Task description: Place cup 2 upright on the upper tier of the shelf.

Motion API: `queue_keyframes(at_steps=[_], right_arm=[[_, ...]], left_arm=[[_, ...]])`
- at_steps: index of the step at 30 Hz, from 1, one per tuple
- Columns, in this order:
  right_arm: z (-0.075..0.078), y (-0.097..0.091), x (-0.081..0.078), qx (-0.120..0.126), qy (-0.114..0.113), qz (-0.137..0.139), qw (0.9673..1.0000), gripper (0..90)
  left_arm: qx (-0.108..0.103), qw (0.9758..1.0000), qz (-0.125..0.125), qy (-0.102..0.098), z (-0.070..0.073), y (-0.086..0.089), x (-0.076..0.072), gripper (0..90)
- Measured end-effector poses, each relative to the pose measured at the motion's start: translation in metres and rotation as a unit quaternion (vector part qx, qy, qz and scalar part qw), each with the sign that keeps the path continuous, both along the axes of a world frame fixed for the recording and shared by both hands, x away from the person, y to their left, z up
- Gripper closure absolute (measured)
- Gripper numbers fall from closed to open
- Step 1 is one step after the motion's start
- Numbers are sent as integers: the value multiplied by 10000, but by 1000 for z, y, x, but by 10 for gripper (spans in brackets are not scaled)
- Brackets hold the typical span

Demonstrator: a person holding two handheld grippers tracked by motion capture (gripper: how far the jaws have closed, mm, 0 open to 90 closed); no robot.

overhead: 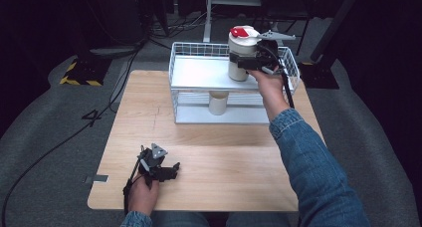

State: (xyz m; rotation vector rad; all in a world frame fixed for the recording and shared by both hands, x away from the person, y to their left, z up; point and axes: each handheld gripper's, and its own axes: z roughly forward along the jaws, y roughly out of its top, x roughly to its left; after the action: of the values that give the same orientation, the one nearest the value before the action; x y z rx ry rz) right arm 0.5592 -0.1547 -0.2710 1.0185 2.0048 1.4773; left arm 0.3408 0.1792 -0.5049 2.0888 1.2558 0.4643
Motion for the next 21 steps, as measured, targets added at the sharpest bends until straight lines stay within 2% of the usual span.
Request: queue_keyframes(at_steps=[3,6,15,18,21], right_arm=[[-4,-1,1,-34,25,-30,10000,115],[-6,-3,2,58,13,-36,10000,115],[-8,-3,0,-1,-93,33,10000,114],[-7,-3,0,-21,-80,34,10000,114],[-7,-3,0,-53,-70,41,10000,111]], left_arm=[[5,10000,2,-5,0,0,0,112],[6,10000,-13,20,0,-1,0,99],[42,9999,-66,66,0,-2,1,62],[73,9999,-76,128,-1,-3,2,6],[67,9999,-76,132,-1,-3,2,2]])
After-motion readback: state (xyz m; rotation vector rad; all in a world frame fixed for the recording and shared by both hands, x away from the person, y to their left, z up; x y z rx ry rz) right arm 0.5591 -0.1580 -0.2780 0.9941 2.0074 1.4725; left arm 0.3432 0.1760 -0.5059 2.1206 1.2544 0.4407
